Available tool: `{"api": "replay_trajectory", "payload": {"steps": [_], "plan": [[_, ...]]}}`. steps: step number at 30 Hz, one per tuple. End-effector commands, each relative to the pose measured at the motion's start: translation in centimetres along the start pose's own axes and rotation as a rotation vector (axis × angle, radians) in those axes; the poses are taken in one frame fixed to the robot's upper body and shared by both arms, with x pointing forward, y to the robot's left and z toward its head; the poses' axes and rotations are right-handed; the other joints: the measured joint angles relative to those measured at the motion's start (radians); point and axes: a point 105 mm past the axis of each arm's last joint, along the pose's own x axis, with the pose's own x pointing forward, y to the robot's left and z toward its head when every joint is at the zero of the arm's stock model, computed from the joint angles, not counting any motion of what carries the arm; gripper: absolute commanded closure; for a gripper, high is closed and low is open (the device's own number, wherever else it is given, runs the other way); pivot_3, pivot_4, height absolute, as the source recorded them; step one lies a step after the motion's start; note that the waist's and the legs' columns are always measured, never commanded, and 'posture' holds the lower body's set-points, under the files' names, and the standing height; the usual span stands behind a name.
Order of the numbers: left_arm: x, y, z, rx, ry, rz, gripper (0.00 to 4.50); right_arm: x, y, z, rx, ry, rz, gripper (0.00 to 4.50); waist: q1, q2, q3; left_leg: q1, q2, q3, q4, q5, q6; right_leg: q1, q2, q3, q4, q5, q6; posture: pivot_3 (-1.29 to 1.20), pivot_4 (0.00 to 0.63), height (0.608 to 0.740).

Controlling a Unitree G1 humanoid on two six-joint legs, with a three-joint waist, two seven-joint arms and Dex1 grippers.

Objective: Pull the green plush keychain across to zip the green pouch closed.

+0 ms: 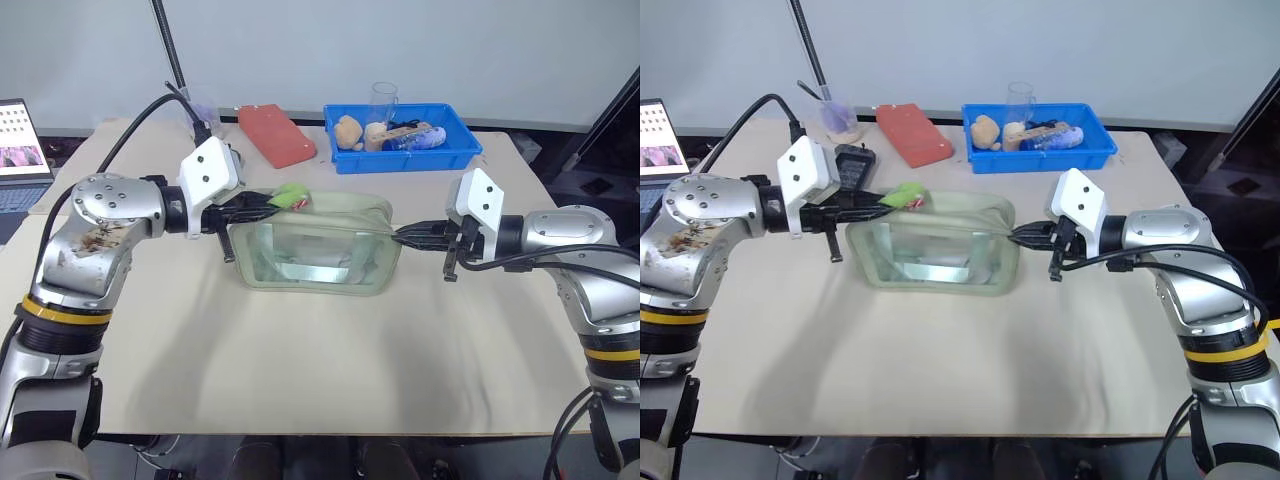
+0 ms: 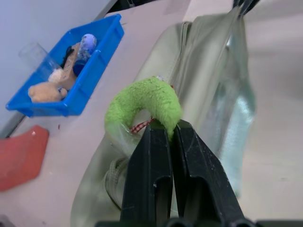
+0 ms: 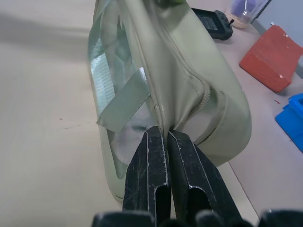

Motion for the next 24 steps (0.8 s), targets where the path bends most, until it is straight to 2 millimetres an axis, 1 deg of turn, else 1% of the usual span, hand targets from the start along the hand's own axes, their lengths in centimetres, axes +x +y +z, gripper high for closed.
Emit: {"api": "replay_trajectory", "payload": {"steps": [1,3,6,7,11,14,16,18,20,22,23,24], "plan": [[-0.5,0.4,0.6,0.05,-0.01,-0.012,2.97,-0.7,-0.2,1.0,-0.035,-0.021,-0.031,4.5,-0.001,0.0,0.0,0.0,0.0,0.0,0.0,0.0,0.0,0.0,0.0,0.0,0.0,0.0,0.0,0.0,0.15,0.74],[-0.9,0.6,0.6,0.051,-0.005,-0.011,2.01,-0.7,-0.2,1.0,-0.032,-0.021,-0.034,4.5,0.0,0.0,0.0,0.0,0.0,0.0,0.0,0.0,0.0,0.0,0.0,0.0,0.0,0.002,0.005,0.0,0.15,0.74],[-1.7,0.9,0.5,0.046,0.013,-0.009,0.52,-0.7,-0.1,0.9,-0.031,-0.02,-0.036,4.5,-0.001,0.0,0.0,0.0,0.0,0.0,0.0,0.0,0.0,0.0,0.0,0.0,0.0,0.002,0.004,0.0,0.15,0.74],[-2.2,1.0,0.4,0.038,0.022,-0.002,0.05,-0.8,-0.1,0.9,-0.03,-0.019,-0.037,4.5,-0.001,0.0,0.0,0.0,0.0,0.0,0.0,0.0,0.0,0.0,0.0,0.0,0.0,0.002,0.004,0.0,0.15,0.74],[-3.8,2.0,0.1,-0.013,0.034,0.067,0.05,-0.8,-0.2,0.7,-0.026,-0.016,-0.038,4.5,-0.002,0.0,0.0,0.0,0.0,0.0,0.0,0.0,0.0,0.0,0.0,0.0,0.0,0.002,0.004,0.0,0.15,0.74],[-4.4,2.4,-0.6,-0.052,0.043,0.121,0.05,-0.7,-0.2,0.7,-0.026,-0.016,-0.036,4.5,-0.001,0.0,0.0,0.0,0.0,0.0,0.0,0.0,0.0,0.0,0.0,0.0,0.0,0.002,0.004,0.0,0.15,0.74],[-4.6,1.5,-2.1,-0.087,0.073,0.115,0.05,-0.7,-0.3,0.8,-0.027,-0.017,-0.034,4.5,-0.001,0.0,0.0,0.0,0.0,0.0,0.0,0.0,0.0,0.0,0.0,0.0,0.0,0.002,0.004,0.0,0.15,0.74],[-4.5,0.6,-2.9,-0.122,0.08,0.097,0.05,-0.7,-0.3,0.9,-0.029,-0.017,-0.031,4.5,-0.001,0.0,0.0,0.0,0.0,0.0,0.0,0.0,0.0,0.0,-0.001,0.0,0.0,0.002,0.003,0.0,0.15,0.74],[-4.3,0.2,-3.4,-0.134,0.081,0.092,0.05,-0.7,-0.4,0.9,-0.03,-0.016,-0.03,4.5,-0.001,0.0,0.0,0.0,0.0,0.0,0.0,0.0,0.0,0.0,0.0,0.0,0.0,0.001,0.003,0.0,0.15,0.74],[-4.1,0.1,-4.1,-0.133,0.099,0.098,0.56,-0.7,-0.5,0.9,-0.032,-0.015,-0.029,4.5,0.001,0.0,0.0,0.0,0.0,0.0,0.0,0.0,0.0,0.0,0.0,0.0,0.0,0.001,0.002,0.0,0.15,0.74],[-4.1,-0.1,-4.4,-0.13,0.108,0.091,0.86,-0.7,-0.5,0.9,-0.033,-0.015,-0.028,4.5,0.001,0.0,0.0,0.0,0.0,0.0,0.0,0.0,0.0,0.0,-0.001,0.0,0.0,0.0,0.001,0.0,0.15,0.74],[-4.0,-0.2,-4.5,-0.135,0.108,0.089,1.27,-0.7,-0.5,1.0,-0.033,-0.016,-0.027,4.5,0.001,0.0,0.0,0.0,0.0,0.0,0.0,0.0,0.0,0.0,-0.001,0.0,0.0,0.0,0.0,0.0,0.15,0.74]]}}
